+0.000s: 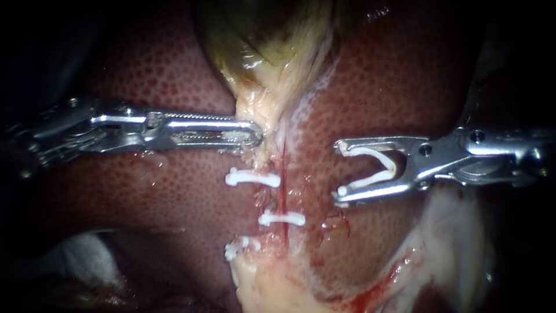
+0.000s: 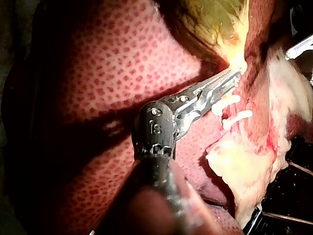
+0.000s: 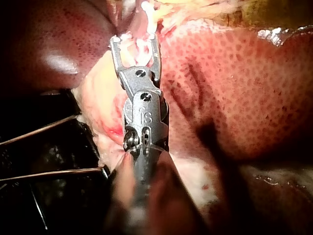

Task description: Clipping second clip right tube

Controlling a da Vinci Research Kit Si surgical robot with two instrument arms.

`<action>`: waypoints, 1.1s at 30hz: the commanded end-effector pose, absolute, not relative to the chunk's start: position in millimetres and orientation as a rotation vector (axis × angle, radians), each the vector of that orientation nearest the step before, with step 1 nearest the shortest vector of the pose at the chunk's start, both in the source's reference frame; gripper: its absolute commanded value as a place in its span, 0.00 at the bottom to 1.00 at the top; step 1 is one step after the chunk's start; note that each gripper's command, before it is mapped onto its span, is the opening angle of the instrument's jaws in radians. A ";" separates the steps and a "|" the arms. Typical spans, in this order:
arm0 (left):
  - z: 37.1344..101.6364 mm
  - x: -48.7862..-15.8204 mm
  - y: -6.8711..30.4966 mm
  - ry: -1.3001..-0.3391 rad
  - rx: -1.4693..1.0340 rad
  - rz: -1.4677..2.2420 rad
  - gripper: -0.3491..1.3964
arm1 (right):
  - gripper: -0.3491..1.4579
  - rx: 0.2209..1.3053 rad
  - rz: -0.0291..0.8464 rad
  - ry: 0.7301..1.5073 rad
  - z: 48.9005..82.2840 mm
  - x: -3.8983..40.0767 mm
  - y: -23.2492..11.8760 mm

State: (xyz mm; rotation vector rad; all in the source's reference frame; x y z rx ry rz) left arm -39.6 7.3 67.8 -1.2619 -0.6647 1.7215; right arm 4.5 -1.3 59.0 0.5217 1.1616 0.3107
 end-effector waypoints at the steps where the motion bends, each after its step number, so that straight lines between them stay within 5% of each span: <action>1: 67.8 -39.6 7.3 -0.665 -1.262 1.722 0.00 | 0.47 0.520 0.310 1.162 59.0 4.5 -1.3; 20: 61.4 -31.7 10.5 -0.624 -1.309 1.656 0.00 | 0.47 0.520 0.301 1.165 59.4 4.6 -1.3; 33: 61.1 -31.1 10.3 -0.620 -1.310 1.653 0.00 | 0.47 0.514 0.274 1.153 63.4 7.7 -3.3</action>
